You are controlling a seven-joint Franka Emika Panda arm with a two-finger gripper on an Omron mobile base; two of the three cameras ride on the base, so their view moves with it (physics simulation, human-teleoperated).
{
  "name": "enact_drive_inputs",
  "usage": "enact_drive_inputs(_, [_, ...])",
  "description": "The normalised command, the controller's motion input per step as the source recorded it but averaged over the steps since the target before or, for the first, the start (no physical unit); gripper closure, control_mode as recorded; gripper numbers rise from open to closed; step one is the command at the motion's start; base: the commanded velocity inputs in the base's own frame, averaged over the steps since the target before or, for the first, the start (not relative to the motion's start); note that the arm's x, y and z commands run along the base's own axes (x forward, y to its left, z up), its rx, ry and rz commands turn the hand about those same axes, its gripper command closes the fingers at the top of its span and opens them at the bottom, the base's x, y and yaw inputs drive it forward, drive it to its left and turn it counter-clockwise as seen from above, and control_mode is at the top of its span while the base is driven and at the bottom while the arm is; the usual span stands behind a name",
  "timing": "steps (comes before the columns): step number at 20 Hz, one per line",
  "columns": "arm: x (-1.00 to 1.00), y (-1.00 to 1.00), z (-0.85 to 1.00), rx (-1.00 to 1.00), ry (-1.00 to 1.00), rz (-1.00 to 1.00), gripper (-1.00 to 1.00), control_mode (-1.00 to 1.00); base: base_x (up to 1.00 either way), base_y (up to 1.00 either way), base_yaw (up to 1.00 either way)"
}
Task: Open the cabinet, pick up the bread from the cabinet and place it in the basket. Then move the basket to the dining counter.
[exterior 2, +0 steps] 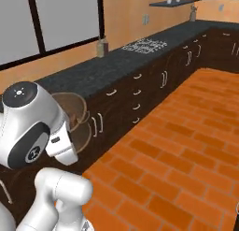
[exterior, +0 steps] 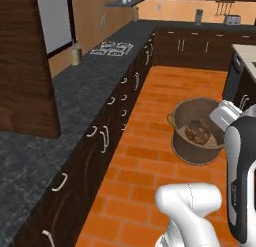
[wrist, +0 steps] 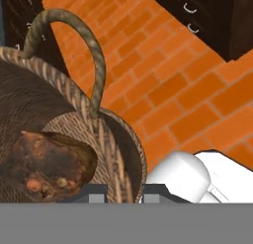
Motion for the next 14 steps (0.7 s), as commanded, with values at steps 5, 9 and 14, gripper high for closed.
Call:
enact_drive_inputs(5, [0.00, 0.00, 0.00, 0.00, 0.00, 0.00, 1.00, 1.00, 0.03, -0.63, -0.82])
enact_drive_inputs(9, [0.00, 0.00, 0.00, 0.00, 0.00, 0.00, 1.00, 1.00, 0.15, -0.71, -0.75])
enact_drive_inputs(14, [0.00, 0.00, 0.00, 0.00, 0.00, 0.00, 1.00, 1.00, 0.26, -1.00, -0.38])
